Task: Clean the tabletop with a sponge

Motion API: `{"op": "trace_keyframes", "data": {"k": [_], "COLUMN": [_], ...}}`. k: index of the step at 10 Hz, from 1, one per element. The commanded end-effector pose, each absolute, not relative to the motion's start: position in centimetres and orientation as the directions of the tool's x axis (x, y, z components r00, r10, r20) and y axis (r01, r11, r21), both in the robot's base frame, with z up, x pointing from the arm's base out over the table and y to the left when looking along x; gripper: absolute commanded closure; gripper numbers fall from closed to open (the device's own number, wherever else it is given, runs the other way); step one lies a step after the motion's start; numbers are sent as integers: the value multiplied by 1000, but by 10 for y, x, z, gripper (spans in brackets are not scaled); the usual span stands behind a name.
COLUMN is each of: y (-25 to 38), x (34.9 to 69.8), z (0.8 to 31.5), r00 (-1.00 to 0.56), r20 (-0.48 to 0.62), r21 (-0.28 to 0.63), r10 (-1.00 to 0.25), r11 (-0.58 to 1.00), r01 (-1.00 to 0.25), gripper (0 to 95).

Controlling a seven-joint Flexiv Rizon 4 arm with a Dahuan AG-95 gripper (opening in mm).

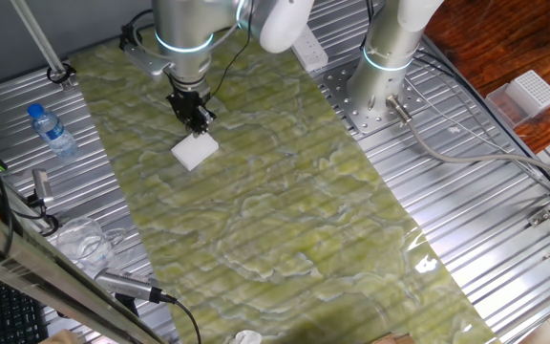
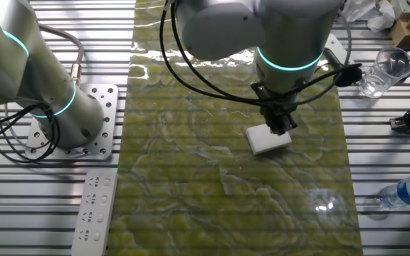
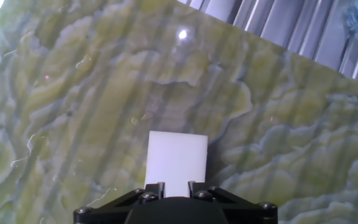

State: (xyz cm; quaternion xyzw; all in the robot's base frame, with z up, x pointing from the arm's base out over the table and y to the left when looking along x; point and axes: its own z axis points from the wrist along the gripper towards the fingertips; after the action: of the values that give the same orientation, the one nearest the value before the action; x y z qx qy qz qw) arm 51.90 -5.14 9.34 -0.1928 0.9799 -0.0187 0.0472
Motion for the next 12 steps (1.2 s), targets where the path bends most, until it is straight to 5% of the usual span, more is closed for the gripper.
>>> {"op": "trace_keyframes", "data": {"k": [1, 7, 9, 10, 11, 12], "y": [-51, -51, -51, -51, -51, -51], "x": [519, 519, 519, 519, 519, 519], "z": [94, 94, 94, 94, 94, 94], "r00": [-910, -910, -910, -910, -909, -907], "r20": [-71, -9, -24, -30, -30, -28], "r21": [-40, -5, 25, 34, 32, 30], "r10": [-409, -415, -415, -412, -416, -421], "r11": [912, 910, 909, 910, 909, 906], "r01": [-407, -415, -415, -413, -417, -421], "gripper": [950, 950, 570, 190, 190, 0]}}
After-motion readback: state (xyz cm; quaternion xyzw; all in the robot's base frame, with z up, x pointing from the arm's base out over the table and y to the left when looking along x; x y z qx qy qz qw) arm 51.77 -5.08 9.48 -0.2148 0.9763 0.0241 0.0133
